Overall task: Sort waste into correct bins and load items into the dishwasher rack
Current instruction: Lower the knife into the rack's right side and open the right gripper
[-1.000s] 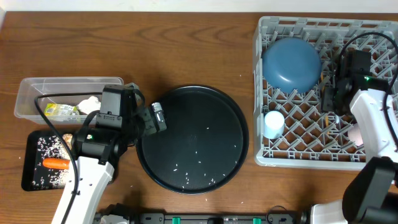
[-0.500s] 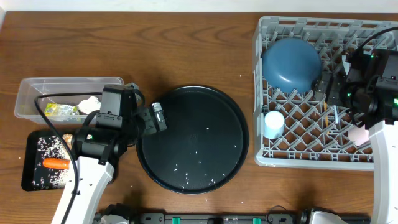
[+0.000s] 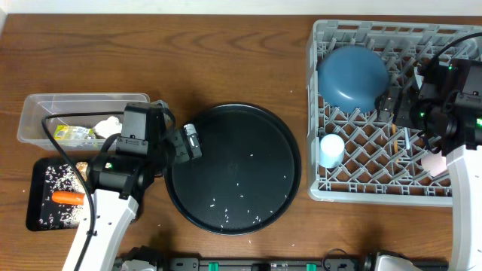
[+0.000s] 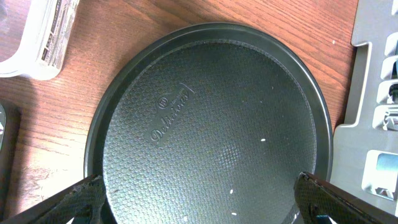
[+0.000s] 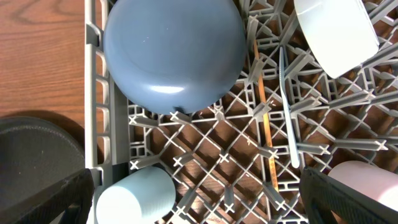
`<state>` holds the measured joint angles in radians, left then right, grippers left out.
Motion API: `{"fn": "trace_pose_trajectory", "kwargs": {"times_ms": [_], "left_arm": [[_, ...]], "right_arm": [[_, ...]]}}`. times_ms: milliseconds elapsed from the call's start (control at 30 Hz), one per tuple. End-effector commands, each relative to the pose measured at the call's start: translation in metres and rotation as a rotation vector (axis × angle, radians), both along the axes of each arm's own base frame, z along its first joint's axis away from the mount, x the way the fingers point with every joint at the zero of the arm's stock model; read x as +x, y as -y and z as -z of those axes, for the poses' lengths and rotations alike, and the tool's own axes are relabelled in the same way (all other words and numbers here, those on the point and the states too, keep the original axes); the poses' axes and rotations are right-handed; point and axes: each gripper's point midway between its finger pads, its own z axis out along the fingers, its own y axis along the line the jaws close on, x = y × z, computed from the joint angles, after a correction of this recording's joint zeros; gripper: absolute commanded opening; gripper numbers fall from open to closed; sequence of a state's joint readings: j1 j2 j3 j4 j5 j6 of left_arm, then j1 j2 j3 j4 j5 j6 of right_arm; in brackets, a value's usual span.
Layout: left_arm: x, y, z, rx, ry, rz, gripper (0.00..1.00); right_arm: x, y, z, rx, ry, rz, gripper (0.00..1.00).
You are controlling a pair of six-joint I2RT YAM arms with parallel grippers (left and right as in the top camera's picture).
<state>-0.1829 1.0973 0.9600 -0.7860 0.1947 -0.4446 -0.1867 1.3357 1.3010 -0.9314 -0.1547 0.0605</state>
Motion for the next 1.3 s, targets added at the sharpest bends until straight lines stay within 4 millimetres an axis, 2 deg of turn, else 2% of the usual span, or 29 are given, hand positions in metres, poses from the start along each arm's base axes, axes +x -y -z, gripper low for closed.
{"fn": "trace_pose_trajectory", "kwargs": {"times_ms": [0,1133,1267], "left_arm": [[0.0023,-0.0033,-0.0035,0.012,0.011,-0.007,0.98],[0.0023,-0.0033,-0.0035,0.012,0.011,-0.007,0.98],[0.0023,-0.0033,-0.0035,0.012,0.011,-0.007,0.98]], "right_arm": [[0.001,-0.0029,-0.002,0.016,0.003,0.001,0.99],[0.001,-0.0029,-0.0021,0.016,0.003,0.001,0.99],[0.002,-0.0025,0.0051,0.017,-0.018,0.002,0.99]]}}
